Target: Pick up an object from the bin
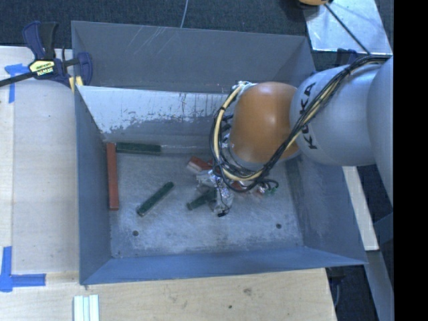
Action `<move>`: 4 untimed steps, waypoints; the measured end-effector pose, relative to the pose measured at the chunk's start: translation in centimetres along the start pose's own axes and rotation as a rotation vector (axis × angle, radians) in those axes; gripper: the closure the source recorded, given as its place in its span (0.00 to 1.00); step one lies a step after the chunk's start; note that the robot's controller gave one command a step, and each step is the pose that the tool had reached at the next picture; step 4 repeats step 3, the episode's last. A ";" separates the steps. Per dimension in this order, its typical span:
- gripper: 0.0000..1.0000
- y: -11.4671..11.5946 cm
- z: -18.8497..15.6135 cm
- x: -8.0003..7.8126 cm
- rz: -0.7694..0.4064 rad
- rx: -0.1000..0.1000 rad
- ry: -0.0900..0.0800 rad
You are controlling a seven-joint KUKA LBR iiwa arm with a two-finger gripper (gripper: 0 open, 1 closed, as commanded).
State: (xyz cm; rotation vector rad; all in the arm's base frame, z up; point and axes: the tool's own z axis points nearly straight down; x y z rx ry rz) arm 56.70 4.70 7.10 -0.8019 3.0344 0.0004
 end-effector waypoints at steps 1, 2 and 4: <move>1.00 0.0 0.0 0.0 0.001 0.000 0.000; 1.00 2.1 -14.9 0.5 -0.007 0.001 -0.001; 1.00 2.1 -14.9 0.5 -0.007 0.000 0.000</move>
Offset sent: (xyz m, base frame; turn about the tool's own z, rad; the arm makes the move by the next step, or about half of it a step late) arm -0.0161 0.0158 0.1487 -0.0082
